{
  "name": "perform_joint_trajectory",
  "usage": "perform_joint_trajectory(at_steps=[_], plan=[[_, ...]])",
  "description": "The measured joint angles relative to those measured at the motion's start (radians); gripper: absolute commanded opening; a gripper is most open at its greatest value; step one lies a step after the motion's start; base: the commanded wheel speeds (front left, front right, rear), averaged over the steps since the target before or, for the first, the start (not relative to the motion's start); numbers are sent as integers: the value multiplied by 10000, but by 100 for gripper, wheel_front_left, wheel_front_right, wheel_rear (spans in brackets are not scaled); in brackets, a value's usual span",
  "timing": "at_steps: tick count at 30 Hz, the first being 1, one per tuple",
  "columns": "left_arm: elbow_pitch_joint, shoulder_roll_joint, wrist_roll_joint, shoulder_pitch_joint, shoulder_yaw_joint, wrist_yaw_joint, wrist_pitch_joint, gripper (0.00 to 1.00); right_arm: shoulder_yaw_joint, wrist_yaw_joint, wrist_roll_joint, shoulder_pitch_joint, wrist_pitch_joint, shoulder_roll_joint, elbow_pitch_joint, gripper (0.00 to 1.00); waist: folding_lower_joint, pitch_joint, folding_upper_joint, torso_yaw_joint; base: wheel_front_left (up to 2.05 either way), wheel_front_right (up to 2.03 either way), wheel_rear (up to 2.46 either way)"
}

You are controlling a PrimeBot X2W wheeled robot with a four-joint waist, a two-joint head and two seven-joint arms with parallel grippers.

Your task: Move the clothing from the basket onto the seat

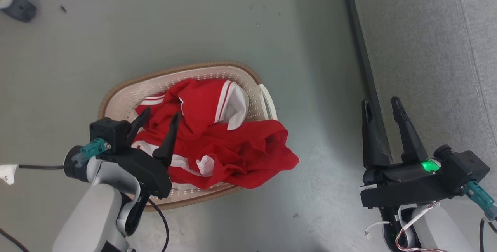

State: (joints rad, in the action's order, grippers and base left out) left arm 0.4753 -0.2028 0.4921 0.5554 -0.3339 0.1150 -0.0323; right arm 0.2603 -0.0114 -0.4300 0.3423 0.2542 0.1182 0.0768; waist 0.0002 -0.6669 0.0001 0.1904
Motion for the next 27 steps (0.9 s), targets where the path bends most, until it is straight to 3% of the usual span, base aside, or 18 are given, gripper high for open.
perform_joint_trajectory(at_steps=[27], plan=[[2805, 174, 102, 2266, -127, 10, 1310, 100, -140, 203, 351, 144, 25, -479, -481, 100, -1, -1871, 0, 878, 0, 0, 0]])
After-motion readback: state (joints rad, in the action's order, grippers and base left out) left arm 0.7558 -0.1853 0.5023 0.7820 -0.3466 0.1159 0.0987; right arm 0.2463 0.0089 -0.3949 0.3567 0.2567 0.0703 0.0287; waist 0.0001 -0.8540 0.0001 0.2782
